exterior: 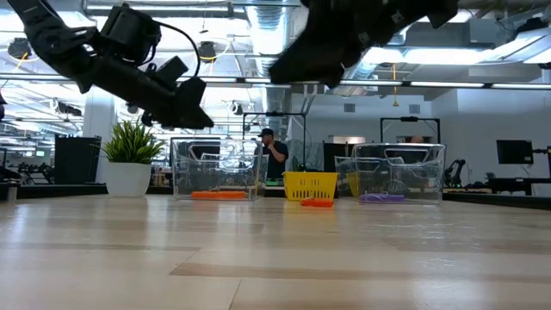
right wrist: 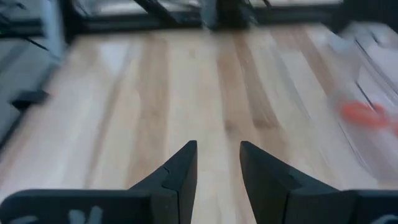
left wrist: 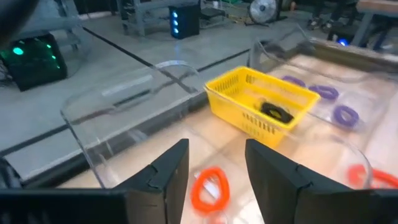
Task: Sort spring keychains
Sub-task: Put the orange spring keychain into the left transparent bin
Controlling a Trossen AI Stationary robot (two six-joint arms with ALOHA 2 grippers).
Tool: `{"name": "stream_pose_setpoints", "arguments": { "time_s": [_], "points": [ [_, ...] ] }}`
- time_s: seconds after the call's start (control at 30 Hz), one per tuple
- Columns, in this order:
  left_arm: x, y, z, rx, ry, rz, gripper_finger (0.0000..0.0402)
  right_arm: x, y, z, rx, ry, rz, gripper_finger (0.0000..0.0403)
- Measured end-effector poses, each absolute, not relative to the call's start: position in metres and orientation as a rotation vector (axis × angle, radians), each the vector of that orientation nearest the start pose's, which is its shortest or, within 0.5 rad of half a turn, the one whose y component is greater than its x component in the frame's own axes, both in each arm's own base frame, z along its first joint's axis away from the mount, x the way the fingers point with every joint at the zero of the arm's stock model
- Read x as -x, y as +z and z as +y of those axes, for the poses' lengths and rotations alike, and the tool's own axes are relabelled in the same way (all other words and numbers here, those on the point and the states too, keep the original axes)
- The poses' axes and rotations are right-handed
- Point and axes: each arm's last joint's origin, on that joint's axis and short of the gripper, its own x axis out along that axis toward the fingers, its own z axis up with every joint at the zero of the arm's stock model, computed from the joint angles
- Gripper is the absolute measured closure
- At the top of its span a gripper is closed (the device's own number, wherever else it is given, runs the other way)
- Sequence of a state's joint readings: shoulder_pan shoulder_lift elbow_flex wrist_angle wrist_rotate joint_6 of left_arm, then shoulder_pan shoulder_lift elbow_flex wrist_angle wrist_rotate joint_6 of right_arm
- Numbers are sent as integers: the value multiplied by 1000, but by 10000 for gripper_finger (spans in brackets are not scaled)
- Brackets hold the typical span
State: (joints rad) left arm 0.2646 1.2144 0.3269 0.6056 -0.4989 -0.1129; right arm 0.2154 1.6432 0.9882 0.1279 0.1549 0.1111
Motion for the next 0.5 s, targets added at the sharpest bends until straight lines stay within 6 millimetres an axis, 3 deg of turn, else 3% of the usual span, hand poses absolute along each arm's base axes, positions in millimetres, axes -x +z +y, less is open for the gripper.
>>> {"name": "stream_pose_setpoints", "arguments": {
  "time_s": [0.27, 0.5],
  "points": [
    [-208, 165, 40, -83, 616, 274, 250, -333, 198, 49, 19, -297, 725, 290],
    [-209, 166, -5, -166, 309, 193, 260, -333, 182, 32, 3, -382, 824, 290]
  ]
}}
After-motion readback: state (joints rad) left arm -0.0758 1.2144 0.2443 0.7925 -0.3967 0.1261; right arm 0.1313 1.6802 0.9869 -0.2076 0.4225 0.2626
